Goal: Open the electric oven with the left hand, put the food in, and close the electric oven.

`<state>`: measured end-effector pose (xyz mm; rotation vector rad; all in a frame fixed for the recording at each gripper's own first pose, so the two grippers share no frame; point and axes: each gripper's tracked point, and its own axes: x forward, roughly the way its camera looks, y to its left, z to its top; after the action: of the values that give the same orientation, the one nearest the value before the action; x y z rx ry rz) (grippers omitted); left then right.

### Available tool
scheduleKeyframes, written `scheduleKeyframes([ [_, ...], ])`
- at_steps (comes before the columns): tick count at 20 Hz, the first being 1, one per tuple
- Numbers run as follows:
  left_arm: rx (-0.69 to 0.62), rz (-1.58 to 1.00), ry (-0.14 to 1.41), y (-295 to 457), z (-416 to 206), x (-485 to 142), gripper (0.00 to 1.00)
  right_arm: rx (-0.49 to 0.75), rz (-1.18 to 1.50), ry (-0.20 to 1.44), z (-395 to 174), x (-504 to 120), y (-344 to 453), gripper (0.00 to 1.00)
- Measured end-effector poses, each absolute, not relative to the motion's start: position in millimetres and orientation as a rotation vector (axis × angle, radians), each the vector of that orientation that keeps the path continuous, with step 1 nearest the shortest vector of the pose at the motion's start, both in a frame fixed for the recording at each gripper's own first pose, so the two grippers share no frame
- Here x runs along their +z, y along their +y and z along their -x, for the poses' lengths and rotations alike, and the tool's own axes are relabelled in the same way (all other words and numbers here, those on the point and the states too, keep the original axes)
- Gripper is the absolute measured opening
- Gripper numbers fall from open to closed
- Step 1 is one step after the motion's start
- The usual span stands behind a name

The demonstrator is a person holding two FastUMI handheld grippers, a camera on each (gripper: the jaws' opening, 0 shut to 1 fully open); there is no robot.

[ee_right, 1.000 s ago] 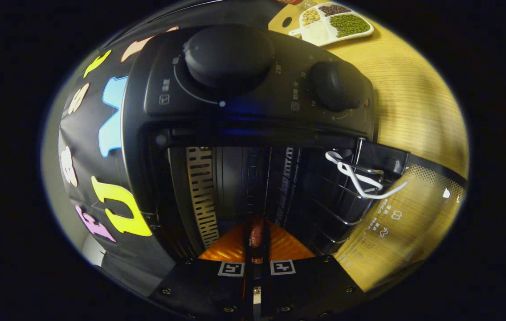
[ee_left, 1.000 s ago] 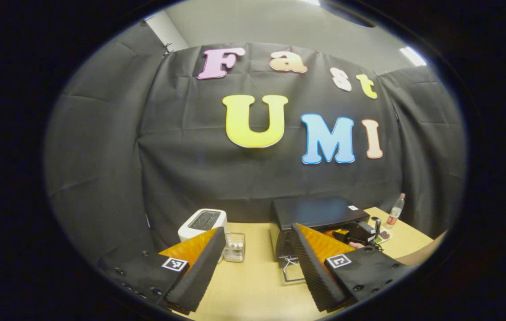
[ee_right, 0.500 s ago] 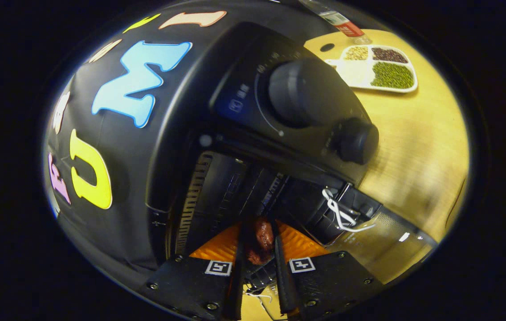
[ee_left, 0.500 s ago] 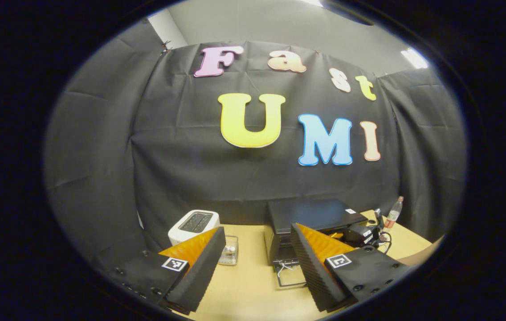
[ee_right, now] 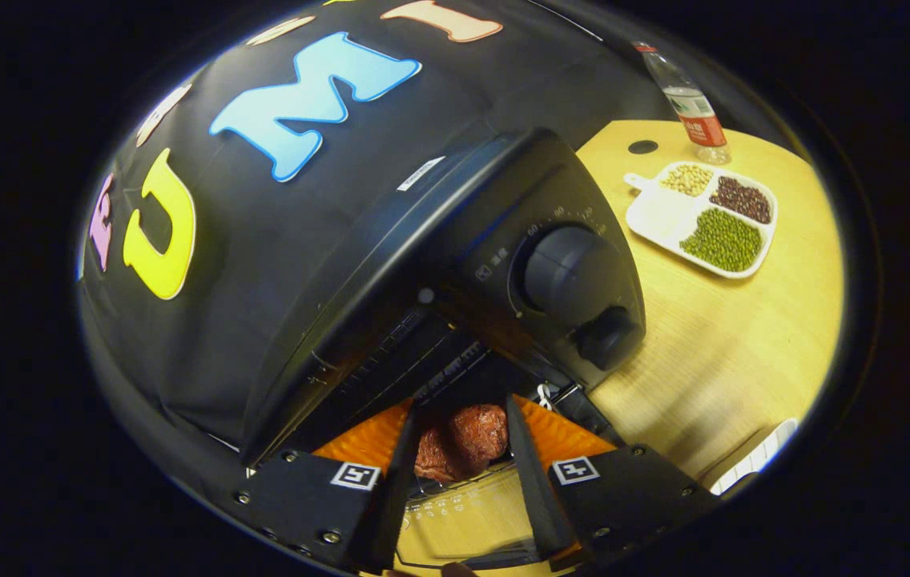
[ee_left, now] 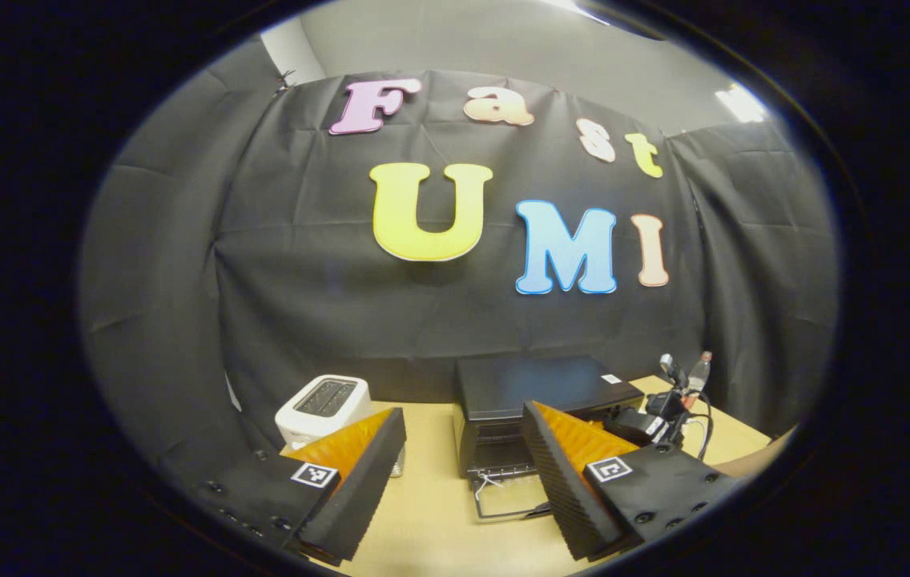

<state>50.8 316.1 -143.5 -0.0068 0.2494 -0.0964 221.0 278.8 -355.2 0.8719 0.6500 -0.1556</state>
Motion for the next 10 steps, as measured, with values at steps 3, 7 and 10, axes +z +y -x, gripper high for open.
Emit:
scheduleKeyframes([
  [3,-0.108,0.008,0.251,306.2,-50.5,-144.6,1.0,-0.155,-0.787,0.648,-205.8,-350.0,266.1,0.66],
  [7,-0.126,0.01,0.255,287.8,-54.9,-152.8,0.97,-0.156,-0.645,0.62,-176.1,-334.8,241.2,0.66],
  [10,-0.147,0.006,0.268,269.4,-56.5,-163.1,1.0,-0.15,-0.511,0.592,-153.3,-316.4,222.6,0.66],
])
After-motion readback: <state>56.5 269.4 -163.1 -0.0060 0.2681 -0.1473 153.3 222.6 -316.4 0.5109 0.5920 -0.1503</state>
